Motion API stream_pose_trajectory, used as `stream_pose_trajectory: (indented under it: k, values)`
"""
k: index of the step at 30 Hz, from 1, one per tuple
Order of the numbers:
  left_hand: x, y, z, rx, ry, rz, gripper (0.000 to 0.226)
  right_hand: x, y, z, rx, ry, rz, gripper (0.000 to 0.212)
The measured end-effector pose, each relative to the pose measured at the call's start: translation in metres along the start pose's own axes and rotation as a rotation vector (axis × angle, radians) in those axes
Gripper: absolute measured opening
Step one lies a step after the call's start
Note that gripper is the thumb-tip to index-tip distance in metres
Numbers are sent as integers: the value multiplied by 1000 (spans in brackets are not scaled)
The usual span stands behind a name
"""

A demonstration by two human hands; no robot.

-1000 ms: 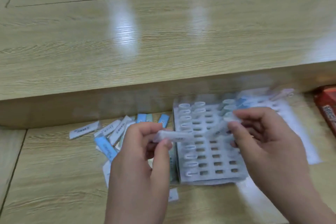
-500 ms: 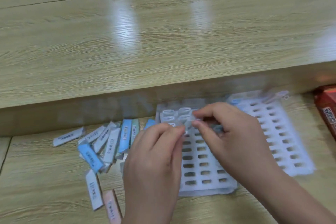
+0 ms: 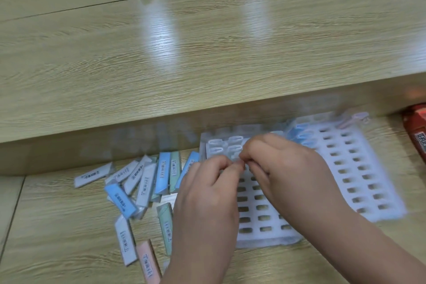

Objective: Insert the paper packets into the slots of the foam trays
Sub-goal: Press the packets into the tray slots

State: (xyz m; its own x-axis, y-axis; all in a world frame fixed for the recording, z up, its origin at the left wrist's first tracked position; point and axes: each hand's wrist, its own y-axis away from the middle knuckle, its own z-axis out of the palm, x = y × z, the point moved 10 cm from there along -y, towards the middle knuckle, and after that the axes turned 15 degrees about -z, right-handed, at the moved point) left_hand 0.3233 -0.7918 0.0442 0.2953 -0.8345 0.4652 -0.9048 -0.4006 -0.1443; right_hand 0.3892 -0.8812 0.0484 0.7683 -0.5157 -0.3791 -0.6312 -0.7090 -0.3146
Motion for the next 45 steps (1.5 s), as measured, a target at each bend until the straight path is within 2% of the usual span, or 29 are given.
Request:
stream_pose_trajectory:
  k: [2,5,7,11,13,15,18,20,23,25,30,33,37,40,45]
  values:
    - [1,1,3,-9,-33,-7,39,-1,0,1,-17,-10,-1,23]
    - [0,0,-4,33,13,-49,33,-1,0,-3,7,-17,-13,33]
    - [6,0,-7,45,-24,-23,26,-2,1,-3,27,-24,-2,36]
    - [7,1,-10,1,-125,-34,29,-4,10,-7,126,-70,95,34]
    - [-6,7,-19,7,-59,-46,29,-23,9,-17,207,-58,64,27]
    - [-44,16,-40,77,118,-144,27,-53,1,-15,231,-73,9,24]
    - [-142,23,-69,188,157,-466,22,-100,-21,22,97,-91,-25,26]
    - [-202,17,-72,158,58,-638,27,-116,-40,67,-128,-41,32,32]
    - [-253,-6,-70,86,-119,-700,34,-112,-56,122,-374,72,195,49]
    - [-268,-20,-65,44,-212,-681,32,-104,-62,139,-399,90,283,50]
    - [-278,-33,-67,38,-172,-579,19,-94,-72,147,-314,44,336,41]
    - [-282,-33,-70,-5,-61,-561,11,-94,-73,138,-217,-129,350,25]
    - [-270,-29,-79,-43,39,-525,23,-94,-65,104,30,-483,386,3]
    - [-253,-21,-92,-53,225,-590,20,-90,-42,64,167,-609,343,10]
    - [-161,-8,-88,-188,634,-534,16,-40,15,-25,342,-404,281,25]
